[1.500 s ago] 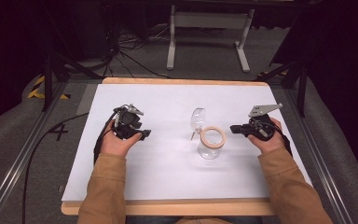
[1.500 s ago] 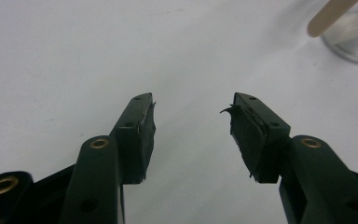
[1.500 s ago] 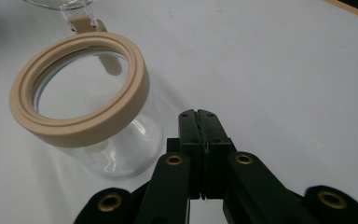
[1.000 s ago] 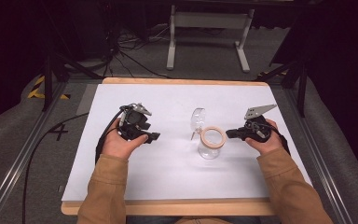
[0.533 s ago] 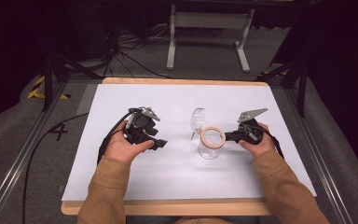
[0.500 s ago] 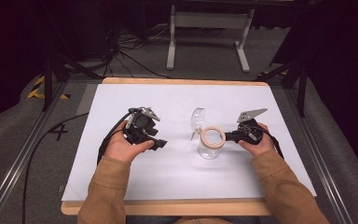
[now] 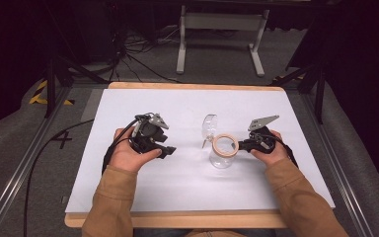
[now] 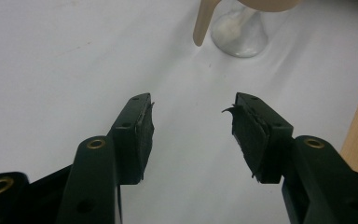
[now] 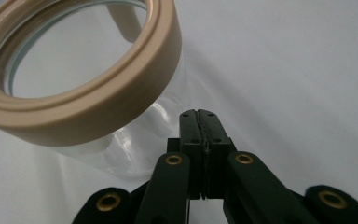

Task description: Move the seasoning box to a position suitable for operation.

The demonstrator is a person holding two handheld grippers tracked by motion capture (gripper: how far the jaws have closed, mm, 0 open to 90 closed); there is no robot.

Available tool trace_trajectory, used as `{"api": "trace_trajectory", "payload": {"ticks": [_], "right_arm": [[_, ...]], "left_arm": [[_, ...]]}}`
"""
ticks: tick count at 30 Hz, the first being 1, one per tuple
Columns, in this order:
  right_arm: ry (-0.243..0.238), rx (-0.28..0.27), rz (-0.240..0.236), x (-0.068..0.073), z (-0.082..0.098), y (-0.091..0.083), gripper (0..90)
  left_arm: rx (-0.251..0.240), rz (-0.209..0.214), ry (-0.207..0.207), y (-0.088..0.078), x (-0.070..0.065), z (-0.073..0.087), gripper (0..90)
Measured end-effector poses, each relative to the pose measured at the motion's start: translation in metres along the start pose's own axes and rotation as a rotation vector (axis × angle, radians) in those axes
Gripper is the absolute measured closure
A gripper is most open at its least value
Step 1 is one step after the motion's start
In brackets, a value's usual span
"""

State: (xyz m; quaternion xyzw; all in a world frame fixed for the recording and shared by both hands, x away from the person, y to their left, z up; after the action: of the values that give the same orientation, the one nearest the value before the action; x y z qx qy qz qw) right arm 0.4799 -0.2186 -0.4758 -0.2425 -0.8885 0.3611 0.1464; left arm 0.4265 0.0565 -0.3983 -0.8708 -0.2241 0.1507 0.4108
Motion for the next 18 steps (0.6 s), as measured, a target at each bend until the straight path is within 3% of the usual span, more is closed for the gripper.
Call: {"api": "trace_trajectory", "payload": {"ticks": [4,6,9,12,18], "right_arm": [[-0.014,0.015,-0.003,0.003,0.001,-0.002,90.0],[-0.030,0.023,-0.005,0.007,0.002,-0.003,90.0],[-0.046,0.032,-0.015,0.013,0.003,-0.003,90.0],[-0.066,0.045,-0.026,0.022,0.003,-0.003,90.0],[-0.116,0.073,-0.054,0.039,0.004,-0.003,90.0]], "left_arm": [[-0.002,-0.018,-0.010,0.002,0.003,-0.002,45.6],[0.013,0.018,-0.041,0.003,0.004,-0.002,47.2],[0.017,0.023,-0.041,0.007,0.004,-0.003,51.0],[-0.002,0.009,-0.033,0.009,0.007,-0.007,52.5],[-0.029,0.046,-0.060,0.011,0.008,-0.008,55.9]]}}
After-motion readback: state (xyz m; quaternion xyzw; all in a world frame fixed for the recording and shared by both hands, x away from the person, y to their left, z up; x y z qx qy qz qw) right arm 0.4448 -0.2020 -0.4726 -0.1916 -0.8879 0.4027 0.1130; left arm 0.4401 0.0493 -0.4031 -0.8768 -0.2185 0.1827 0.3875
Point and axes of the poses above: each handheld gripper's, and its own axes: y roughly forward along the jaws, z roughly out of its underside, x roughly to its left, the point moved 9 cm from there along y, roughly forward along the jaws, and after that the axes turned 2 degrees about z, right-handed, at the moved point
